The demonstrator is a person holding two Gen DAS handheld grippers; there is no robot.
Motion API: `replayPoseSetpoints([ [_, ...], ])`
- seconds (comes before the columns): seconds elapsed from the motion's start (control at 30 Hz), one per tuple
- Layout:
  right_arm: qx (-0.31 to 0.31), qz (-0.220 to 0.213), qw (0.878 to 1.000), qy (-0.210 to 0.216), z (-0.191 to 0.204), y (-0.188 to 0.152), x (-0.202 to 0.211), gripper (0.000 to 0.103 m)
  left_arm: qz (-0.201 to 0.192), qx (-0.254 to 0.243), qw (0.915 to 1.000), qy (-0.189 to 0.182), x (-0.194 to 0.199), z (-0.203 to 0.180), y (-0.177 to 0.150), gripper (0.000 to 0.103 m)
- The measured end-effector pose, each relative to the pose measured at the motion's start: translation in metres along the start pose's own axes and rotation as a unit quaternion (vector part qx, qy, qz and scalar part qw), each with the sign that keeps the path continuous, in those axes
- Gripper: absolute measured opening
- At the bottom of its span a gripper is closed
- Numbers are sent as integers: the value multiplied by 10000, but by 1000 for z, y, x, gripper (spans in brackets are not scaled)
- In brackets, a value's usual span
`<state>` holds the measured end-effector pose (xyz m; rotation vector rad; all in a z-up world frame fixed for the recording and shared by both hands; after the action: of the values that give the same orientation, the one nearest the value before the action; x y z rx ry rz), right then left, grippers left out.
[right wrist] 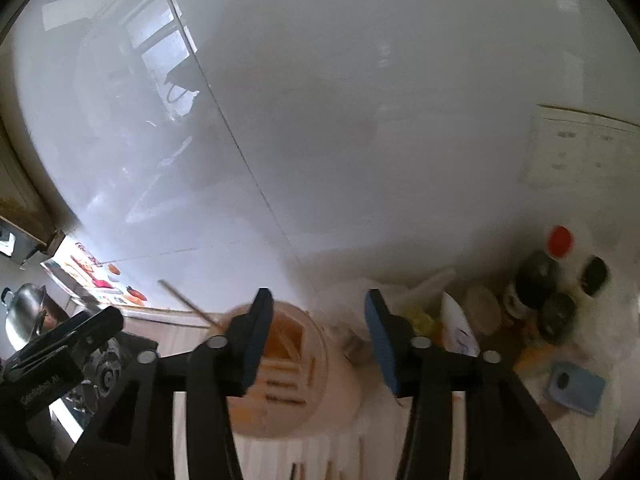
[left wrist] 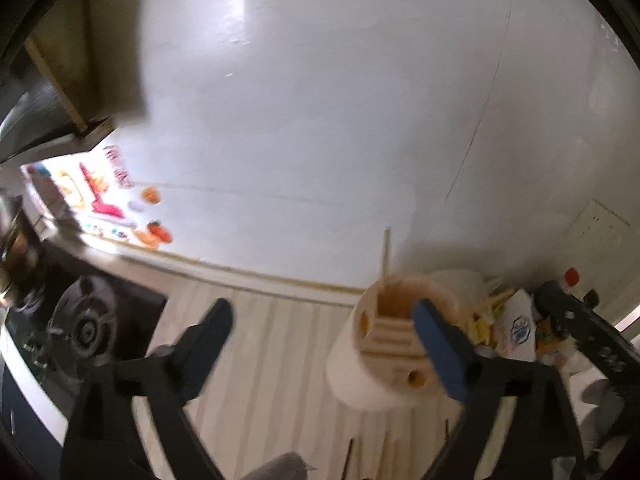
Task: Organize utensils
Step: 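Open both tools to drop the chopsticks into the holder, then grasp a dark chopstick with the left tool while the right grasps a wooden one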
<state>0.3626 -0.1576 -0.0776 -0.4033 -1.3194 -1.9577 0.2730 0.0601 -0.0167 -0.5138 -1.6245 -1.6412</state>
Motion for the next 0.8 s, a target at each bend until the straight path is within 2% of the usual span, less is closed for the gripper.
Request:
replayPoseSetpoints([
  [0.13, -210, 31, 9997, -84, -5, -21, 22, 68, -32, 2, 9998, 190, 5, 5, -28, 103],
  [0.27, -305, -8, 9995, -111, -10, -55, 42, 89, 161, -200, 9992, 316, 2, -1, -56, 103],
  [0.4, -407, 164, 9986, -292, -22, -92, 48, 90, 484, -478, 9966, 469, -9, -13, -95, 103],
  [0.53, -527, 676, 9949, -522, -44, -133, 38, 90, 1089, -728, 9903, 468, -36, -26, -145, 103],
  [0.57, -586, 874, 9929, -553, -50, -144, 32, 85, 1216, -779, 9885, 457, -42, -28, -152, 103],
  [0.67, -728, 1451, 9850, -583, -65, -179, 11, 59, 1745, -974, 9790, 400, -67, -37, -188, 100],
  [0.73, -853, 1806, 9781, -591, -75, -202, -3, 47, 2177, -1121, 9691, 288, -86, -43, -215, 96],
  [0.8, -951, 2080, 9718, -577, -83, -223, -14, 40, 2451, -1238, 9614, 196, -98, -49, -233, 78],
])
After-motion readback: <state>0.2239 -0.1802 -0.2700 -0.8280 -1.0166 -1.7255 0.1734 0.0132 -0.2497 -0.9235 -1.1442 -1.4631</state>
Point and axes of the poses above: each gripper's, at about its wrist camera, not at the fingertips, and x roughly against the way its jaws point, z to its left, y to its top, the point moved 1 cm from there along -x, roughly the way its jaws point, and after that the axes turned 14 degrees about y, right-handed, at the moved point
